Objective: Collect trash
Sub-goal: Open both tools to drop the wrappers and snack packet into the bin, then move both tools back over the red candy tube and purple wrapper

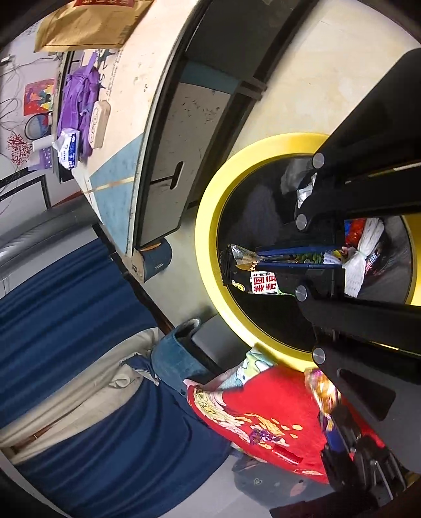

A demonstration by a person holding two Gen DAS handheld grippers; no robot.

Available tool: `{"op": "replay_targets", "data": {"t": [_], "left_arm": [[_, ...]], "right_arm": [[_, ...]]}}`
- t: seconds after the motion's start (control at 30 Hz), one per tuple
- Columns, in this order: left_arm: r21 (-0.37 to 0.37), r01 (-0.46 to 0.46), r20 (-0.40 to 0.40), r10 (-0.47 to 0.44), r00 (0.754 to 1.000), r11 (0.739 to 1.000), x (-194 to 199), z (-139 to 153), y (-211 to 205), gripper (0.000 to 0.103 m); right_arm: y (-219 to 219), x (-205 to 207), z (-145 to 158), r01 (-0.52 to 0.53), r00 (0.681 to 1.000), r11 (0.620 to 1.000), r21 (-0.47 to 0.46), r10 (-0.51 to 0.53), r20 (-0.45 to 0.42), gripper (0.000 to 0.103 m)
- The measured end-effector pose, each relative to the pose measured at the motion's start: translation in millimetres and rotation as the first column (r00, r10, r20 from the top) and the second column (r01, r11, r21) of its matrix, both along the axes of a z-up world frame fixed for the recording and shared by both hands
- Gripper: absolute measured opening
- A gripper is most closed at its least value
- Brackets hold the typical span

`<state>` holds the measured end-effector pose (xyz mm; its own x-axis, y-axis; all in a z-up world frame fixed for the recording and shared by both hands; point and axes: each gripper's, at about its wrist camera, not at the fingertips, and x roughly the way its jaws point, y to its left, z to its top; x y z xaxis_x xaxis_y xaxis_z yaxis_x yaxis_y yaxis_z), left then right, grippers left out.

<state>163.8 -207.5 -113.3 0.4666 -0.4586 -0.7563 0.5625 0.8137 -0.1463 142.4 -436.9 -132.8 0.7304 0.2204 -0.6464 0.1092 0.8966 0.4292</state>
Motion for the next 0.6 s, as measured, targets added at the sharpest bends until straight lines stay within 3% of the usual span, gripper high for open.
{"op": "replay_targets", "data": {"t": [0.03,0.13,0.2,0.27,0.33,0.6], "left_arm": [[0.001,0.005,-0.003,-0.005,1.000,1.000,1.1,-0.7,-1.1,0.024],[-0.024,-0.004,-0.004,0.004,1.000,1.000,7.8,2.7,2.1,0.058],[-0.053,-0.019,0.000,0.019,1.000,0.998,8.8,5.3,10.4,0.061],[-0.075,-0.052,0.013,0.053,0.998,0.996,9.4,9.2,20.7,0.079],[-0.103,-0.092,0.024,0.095,0.995,0.990,10.1,13.3,31.5,0.088],[-0.161,-0.261,0.080,0.276,0.958,0.952,9.6,35.9,84.0,0.092]], "right_arm": [[-1.8,0.1,-0.8,0.005,1.000,1.000,0.008,-0.005,-0.003,0.013],[-6.8,-1.3,-2.7,0.029,1.000,0.999,0.036,-0.028,-0.005,0.034],[-6.2,-1.7,-1.5,0.034,0.999,0.999,0.036,-0.034,0.000,0.037],[-2.7,-1.0,1.7,0.034,0.999,0.999,0.035,-0.034,0.009,0.046],[2.9,-0.9,6.0,0.025,0.999,0.999,0.034,-0.026,0.024,0.050],[51.6,2.3,34.0,-0.085,0.991,0.996,-0.010,0.086,0.105,0.063]]}}
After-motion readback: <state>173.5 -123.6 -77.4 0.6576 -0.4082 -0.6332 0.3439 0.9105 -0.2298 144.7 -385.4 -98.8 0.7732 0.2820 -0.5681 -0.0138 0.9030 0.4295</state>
